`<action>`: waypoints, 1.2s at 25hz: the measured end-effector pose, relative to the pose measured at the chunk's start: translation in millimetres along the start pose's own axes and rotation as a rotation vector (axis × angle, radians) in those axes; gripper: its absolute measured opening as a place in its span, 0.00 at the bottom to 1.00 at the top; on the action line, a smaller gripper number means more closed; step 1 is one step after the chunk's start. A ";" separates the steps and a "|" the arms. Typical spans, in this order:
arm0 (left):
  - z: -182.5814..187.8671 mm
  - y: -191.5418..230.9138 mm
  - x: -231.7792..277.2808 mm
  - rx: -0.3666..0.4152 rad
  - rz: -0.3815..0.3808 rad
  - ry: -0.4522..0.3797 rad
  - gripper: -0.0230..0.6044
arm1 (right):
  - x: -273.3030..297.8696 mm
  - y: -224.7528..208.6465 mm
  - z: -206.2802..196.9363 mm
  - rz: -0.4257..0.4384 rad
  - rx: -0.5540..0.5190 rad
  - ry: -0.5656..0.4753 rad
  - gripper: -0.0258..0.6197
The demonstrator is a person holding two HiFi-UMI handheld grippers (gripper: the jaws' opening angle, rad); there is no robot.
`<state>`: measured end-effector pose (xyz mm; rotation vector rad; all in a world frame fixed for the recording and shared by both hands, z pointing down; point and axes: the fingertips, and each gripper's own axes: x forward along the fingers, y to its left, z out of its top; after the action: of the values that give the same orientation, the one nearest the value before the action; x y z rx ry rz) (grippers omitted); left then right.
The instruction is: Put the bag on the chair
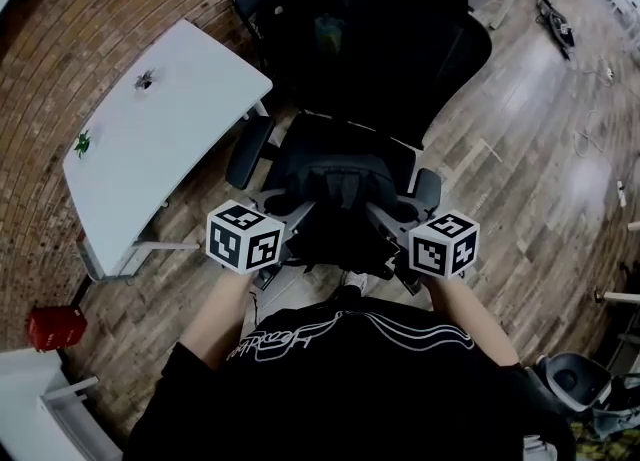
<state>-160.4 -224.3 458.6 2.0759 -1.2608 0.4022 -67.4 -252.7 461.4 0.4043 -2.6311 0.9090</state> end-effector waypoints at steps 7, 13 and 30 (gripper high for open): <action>34.2 26.4 28.9 0.054 -0.014 0.008 0.15 | 18.2 -33.8 33.7 -0.036 -0.031 -0.015 0.09; 62.0 52.9 61.0 0.111 -0.062 0.041 0.15 | 35.1 -67.4 55.9 -0.106 -0.008 -0.046 0.09; 79.5 114.5 154.6 0.186 -0.210 0.121 0.16 | 79.0 -160.2 60.5 -0.336 0.047 -0.052 0.10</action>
<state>-191.0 -416.7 531.8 2.2758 -0.9544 0.5579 -93.2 -424.7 534.2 0.8605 -2.4833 0.8573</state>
